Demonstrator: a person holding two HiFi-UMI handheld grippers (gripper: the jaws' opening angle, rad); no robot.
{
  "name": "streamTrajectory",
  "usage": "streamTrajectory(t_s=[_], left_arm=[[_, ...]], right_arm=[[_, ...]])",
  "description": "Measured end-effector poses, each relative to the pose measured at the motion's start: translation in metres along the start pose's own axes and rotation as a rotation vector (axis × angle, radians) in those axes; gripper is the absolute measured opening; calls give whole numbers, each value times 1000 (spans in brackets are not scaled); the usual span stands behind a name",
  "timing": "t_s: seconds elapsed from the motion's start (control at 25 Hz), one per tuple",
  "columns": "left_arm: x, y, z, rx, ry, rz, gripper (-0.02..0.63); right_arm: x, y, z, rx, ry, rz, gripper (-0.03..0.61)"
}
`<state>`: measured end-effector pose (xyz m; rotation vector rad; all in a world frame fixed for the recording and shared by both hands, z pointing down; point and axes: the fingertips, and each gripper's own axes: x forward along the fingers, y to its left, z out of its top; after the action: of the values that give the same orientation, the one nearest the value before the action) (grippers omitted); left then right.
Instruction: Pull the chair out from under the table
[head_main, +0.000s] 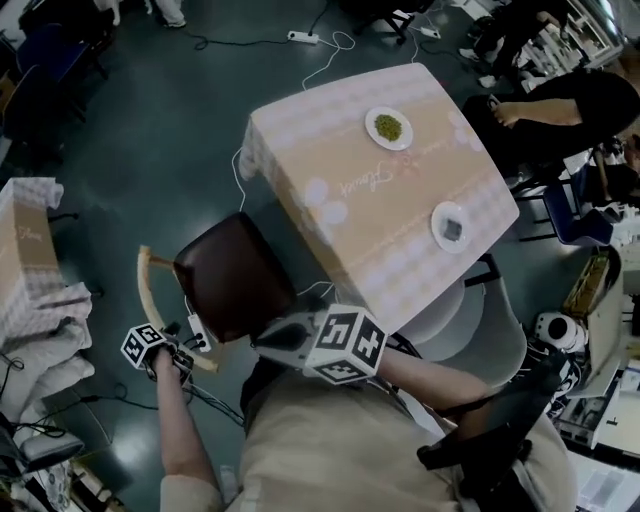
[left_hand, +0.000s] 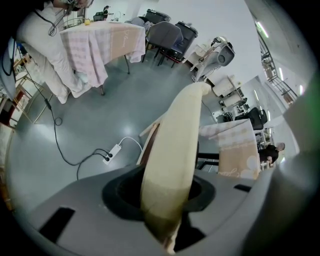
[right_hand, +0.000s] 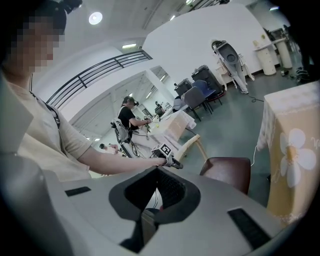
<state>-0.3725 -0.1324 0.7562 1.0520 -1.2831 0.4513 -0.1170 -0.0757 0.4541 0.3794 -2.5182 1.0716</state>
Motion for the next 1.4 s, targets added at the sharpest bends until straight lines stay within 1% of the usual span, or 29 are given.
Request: streamTrajectory(t_s=[0.2, 0.4, 0.56, 0.64, 0.88, 1.4], left_arm=[[4, 4, -3, -1, 19, -4, 149], [2, 16, -4, -10, 10, 3, 149], [10, 7, -7, -2, 30, -4, 149], [5, 12, -3, -4, 33, 0, 149], [0, 32, -2, -32, 28, 3, 149], [-2, 53, -3, -24, 43, -7, 149]], right_arm=[[1, 1, -2, 5, -8, -14, 8], [4, 4, -2, -1, -6, 4, 8], [-2, -2, -2, 8, -13, -19, 8], [3, -2, 1, 20, -18, -23, 8], [14, 1, 2, 10, 11, -10, 8], [29, 13, -2, 15, 37, -18, 8]])
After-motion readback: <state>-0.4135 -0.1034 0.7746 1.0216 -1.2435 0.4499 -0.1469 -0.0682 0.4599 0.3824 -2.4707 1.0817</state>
